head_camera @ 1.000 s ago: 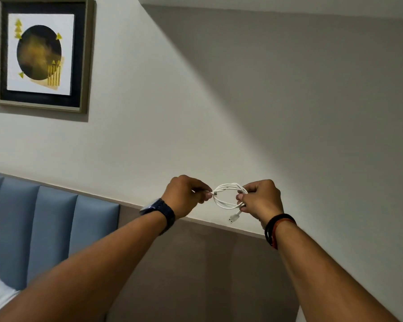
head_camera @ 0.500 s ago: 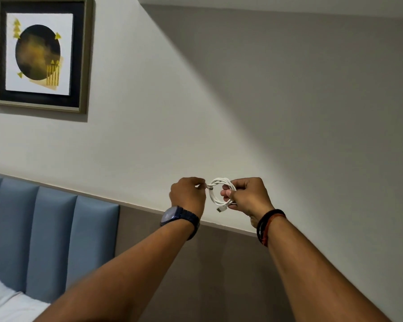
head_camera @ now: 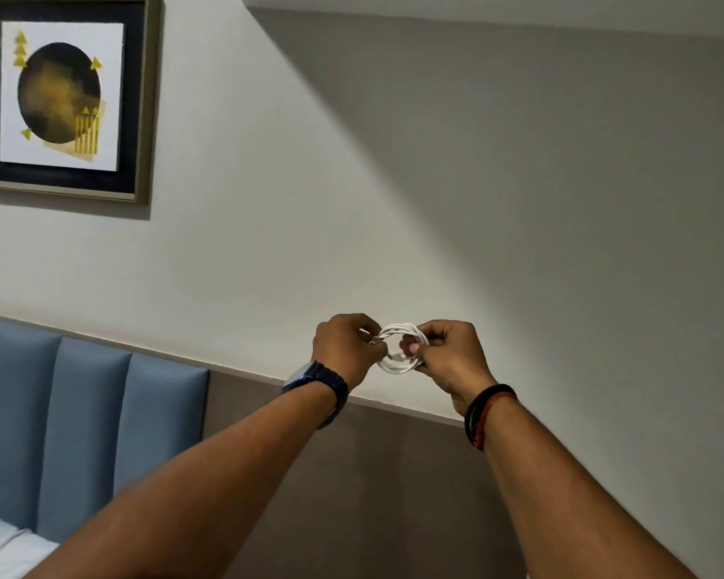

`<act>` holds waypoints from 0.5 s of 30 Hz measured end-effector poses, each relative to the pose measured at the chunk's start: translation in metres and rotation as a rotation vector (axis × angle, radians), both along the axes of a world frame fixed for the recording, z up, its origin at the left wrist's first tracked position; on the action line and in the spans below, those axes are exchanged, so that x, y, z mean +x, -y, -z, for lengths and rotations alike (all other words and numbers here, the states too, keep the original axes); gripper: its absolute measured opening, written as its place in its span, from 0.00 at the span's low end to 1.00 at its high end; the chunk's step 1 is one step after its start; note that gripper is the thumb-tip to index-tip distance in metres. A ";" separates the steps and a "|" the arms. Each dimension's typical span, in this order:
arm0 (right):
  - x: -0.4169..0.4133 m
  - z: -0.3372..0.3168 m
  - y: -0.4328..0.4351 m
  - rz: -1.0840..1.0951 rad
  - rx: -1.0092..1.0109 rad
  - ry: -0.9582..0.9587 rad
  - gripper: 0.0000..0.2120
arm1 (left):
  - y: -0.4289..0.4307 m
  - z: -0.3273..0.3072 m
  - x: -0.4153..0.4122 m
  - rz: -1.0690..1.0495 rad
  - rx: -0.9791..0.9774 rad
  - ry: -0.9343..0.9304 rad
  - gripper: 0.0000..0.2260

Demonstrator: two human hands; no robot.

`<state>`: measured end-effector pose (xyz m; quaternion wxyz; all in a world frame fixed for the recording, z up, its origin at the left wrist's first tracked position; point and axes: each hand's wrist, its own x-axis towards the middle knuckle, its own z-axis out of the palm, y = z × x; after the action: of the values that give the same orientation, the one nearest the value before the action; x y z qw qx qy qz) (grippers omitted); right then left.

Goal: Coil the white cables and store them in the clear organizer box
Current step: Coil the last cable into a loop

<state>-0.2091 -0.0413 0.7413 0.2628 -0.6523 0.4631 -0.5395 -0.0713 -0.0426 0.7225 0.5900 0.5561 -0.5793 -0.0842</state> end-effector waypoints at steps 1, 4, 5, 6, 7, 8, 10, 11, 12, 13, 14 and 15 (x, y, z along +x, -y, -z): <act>-0.001 0.000 0.001 0.034 -0.001 0.017 0.09 | -0.001 -0.001 0.001 0.023 -0.004 0.012 0.05; 0.000 0.002 0.003 0.083 0.051 0.112 0.14 | -0.003 -0.003 0.002 0.076 -0.011 0.029 0.06; 0.001 0.002 0.003 0.093 0.071 0.143 0.15 | -0.004 -0.003 0.002 0.086 -0.014 0.032 0.06; 0.002 0.002 0.003 0.101 0.088 0.175 0.16 | -0.004 -0.003 0.003 0.092 -0.019 0.035 0.06; 0.003 0.001 0.004 0.105 0.105 0.206 0.16 | -0.005 -0.003 0.003 0.096 -0.025 0.036 0.05; 0.004 0.001 0.003 0.107 0.118 0.232 0.17 | -0.006 -0.002 0.003 0.098 -0.031 0.033 0.05; 0.006 0.001 0.004 0.117 0.119 0.255 0.16 | -0.007 -0.002 0.004 0.100 -0.039 0.022 0.05; 0.007 0.001 0.004 0.132 0.108 0.253 0.16 | -0.007 -0.002 0.004 0.100 -0.042 0.019 0.05; 0.008 0.001 0.003 0.153 0.096 0.246 0.16 | -0.008 -0.002 0.004 0.100 -0.043 0.016 0.05; 0.009 0.002 0.004 0.175 0.086 0.239 0.15 | -0.008 -0.002 0.004 0.102 -0.042 0.013 0.05; 0.010 0.002 0.004 0.193 0.076 0.234 0.15 | -0.009 -0.002 0.004 0.104 -0.042 0.011 0.05; 0.011 0.002 0.003 0.212 0.066 0.229 0.14 | -0.009 -0.002 0.003 0.105 -0.043 0.011 0.05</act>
<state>-0.1977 -0.0446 0.7395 0.2768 -0.5251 0.5137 -0.6195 -0.0682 -0.0333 0.7244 0.5935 0.5126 -0.6125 -0.0996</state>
